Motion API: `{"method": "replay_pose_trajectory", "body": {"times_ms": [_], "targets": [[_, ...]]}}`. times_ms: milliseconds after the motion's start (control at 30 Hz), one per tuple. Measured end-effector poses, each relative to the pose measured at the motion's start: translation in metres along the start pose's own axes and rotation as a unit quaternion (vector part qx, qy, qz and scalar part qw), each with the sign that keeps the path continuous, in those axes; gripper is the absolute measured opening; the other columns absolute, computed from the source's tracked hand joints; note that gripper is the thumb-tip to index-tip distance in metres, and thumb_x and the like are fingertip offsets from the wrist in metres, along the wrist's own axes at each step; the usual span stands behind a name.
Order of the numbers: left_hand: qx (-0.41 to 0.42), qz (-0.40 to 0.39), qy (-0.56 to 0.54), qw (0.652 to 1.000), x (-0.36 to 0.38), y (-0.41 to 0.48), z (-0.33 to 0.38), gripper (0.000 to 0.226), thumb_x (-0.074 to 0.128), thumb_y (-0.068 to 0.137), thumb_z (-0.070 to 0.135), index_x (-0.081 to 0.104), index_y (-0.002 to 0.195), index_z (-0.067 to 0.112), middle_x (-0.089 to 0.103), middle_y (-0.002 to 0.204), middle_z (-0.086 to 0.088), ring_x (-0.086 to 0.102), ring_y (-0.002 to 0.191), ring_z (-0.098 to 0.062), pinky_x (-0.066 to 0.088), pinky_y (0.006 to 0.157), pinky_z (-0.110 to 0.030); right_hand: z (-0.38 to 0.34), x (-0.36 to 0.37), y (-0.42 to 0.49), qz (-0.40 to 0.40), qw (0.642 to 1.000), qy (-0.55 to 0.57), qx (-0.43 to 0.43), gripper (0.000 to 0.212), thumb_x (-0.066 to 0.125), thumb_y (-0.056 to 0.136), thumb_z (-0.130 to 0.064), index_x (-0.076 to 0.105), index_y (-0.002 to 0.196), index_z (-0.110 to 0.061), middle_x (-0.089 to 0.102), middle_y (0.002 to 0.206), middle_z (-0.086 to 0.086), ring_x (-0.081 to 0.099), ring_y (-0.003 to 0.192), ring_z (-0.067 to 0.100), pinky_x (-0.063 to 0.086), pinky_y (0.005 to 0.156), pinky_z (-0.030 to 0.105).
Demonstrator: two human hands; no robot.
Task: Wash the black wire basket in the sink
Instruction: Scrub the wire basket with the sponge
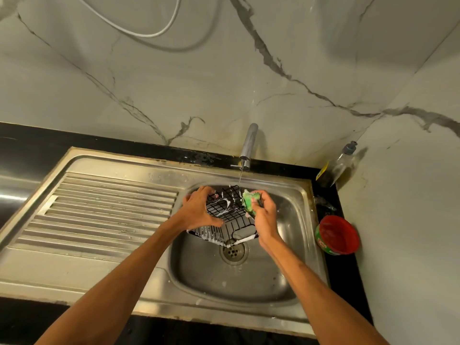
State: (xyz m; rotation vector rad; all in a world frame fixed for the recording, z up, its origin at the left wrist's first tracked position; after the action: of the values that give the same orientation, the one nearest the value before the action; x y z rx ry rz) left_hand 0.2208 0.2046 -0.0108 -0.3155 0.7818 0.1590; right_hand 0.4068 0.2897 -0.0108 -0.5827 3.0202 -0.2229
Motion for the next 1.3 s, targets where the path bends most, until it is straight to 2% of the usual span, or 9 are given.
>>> {"method": "replay_pose_trajectory", "body": {"times_ms": [233, 433, 633, 733, 800, 933, 1067, 1200, 1300], "targets": [[0.06, 0.02, -0.036, 0.997, 0.012, 0.005, 0.017, 0.132, 0.091, 0.046, 0.057, 0.019, 0.15, 0.018, 0.04, 0.15, -0.006, 0.036, 0.138, -0.021, 0.025, 0.121, -0.043, -0.018, 0.013, -0.001, -0.046, 0.994, -0.062, -0.072, 0.021, 0.047, 0.1, 0.0, 0.061, 0.101, -0.017, 0.066, 0.101, -0.003, 0.063, 0.093, 0.006, 0.054, 0.085, 0.029], [0.058, 0.091, -0.064, 0.992, 0.005, 0.008, 0.032, 0.084, 0.094, 0.063, 0.025, 0.043, 0.127, 0.009, 0.057, 0.113, 0.001, 0.055, 0.104, -0.015, 0.046, 0.095, -0.029, -0.029, 0.014, -0.002, -0.103, 0.979, -0.119, -0.13, 0.021, 0.052, 0.098, -0.002, 0.064, 0.101, -0.019, 0.067, 0.104, -0.007, 0.063, 0.098, 0.003, 0.054, 0.085, 0.026], [0.063, 0.131, -0.068, 0.987, 0.011, 0.003, 0.021, 0.092, 0.097, 0.055, 0.024, 0.04, 0.126, 0.01, 0.055, 0.116, 0.0, 0.054, 0.108, -0.016, 0.046, 0.097, -0.03, -0.038, -0.01, 0.011, 0.008, 0.955, -0.244, -0.17, 0.027, 0.067, 0.09, -0.017, 0.072, 0.109, -0.036, 0.063, 0.102, -0.026, 0.064, 0.095, 0.017, 0.057, 0.08, 0.048], [0.066, 0.142, -0.087, 0.984, 0.012, 0.003, 0.018, 0.093, 0.095, 0.052, 0.028, 0.038, 0.124, 0.009, 0.054, 0.11, -0.003, 0.054, 0.098, -0.018, 0.043, 0.086, -0.025, -0.035, 0.015, -0.018, -0.123, 0.92, -0.283, -0.243, 0.028, 0.067, 0.091, -0.007, 0.074, 0.113, -0.022, 0.071, 0.112, -0.01, 0.059, 0.101, 0.007, 0.049, 0.091, 0.022], [0.069, 0.139, -0.109, 0.982, 0.012, 0.001, 0.015, 0.094, 0.09, 0.05, 0.038, 0.037, 0.124, 0.013, 0.056, 0.111, -0.004, 0.057, 0.1, -0.018, 0.048, 0.085, -0.027, -0.026, 0.009, -0.016, -0.108, 0.895, -0.327, -0.285, 0.037, 0.062, 0.088, 0.007, 0.074, 0.115, -0.017, 0.07, 0.115, -0.005, 0.055, 0.102, 0.01, 0.042, 0.091, 0.015], [0.073, 0.131, -0.128, 0.98, 0.011, -0.004, 0.011, 0.092, 0.087, 0.052, 0.04, 0.037, 0.126, 0.02, 0.055, 0.119, -0.001, 0.057, 0.112, -0.014, 0.05, 0.098, -0.028, -0.007, -0.027, 0.014, 0.025, 0.915, -0.343, -0.21, 0.043, 0.061, 0.083, 0.014, 0.074, 0.112, -0.015, 0.071, 0.114, 0.0, 0.062, 0.103, 0.017, 0.055, 0.091, 0.037], [0.074, 0.137, -0.137, 0.978, 0.007, -0.005, 0.006, 0.089, 0.089, 0.053, 0.035, 0.038, 0.125, 0.021, 0.056, 0.119, -0.001, 0.058, 0.111, -0.014, 0.047, 0.099, -0.024, -0.016, -0.009, 0.001, -0.083, 0.882, -0.372, -0.277, 0.035, 0.063, 0.087, 0.01, 0.072, 0.115, -0.009, 0.067, 0.121, 0.005, 0.059, 0.107, 0.017, 0.054, 0.092, 0.028], [0.084, 0.133, -0.119, 0.98, 0.005, -0.009, 0.003, 0.09, 0.094, 0.058, 0.026, 0.036, 0.128, 0.025, 0.056, 0.123, 0.001, 0.056, 0.114, -0.014, 0.038, 0.101, -0.018, -0.014, -0.05, 0.033, 0.066, 0.911, -0.362, -0.189, 0.034, 0.063, 0.083, 0.011, 0.075, 0.107, -0.011, 0.073, 0.107, 0.006, 0.067, 0.097, 0.021, 0.058, 0.083, 0.033], [0.085, 0.129, -0.127, 0.98, 0.002, -0.011, 0.004, 0.089, 0.086, 0.057, 0.038, 0.037, 0.129, 0.024, 0.055, 0.123, 0.002, 0.056, 0.115, -0.01, 0.037, 0.101, -0.015, -0.022, -0.032, 0.031, 0.025, 0.906, -0.368, -0.209, 0.03, 0.065, 0.086, 0.009, 0.076, 0.106, -0.011, 0.073, 0.106, 0.003, 0.064, 0.095, 0.014, 0.055, 0.085, 0.026]]}}
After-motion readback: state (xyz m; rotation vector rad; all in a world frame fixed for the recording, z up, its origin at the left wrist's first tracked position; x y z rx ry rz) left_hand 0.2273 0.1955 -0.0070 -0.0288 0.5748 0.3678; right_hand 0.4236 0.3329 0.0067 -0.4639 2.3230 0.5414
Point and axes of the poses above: each hand's wrist, its own y-axis towards the middle knuckle, its own x-axis out of the palm, z = x × y, the point moved 2 cm from there along y, towards the middle knuckle
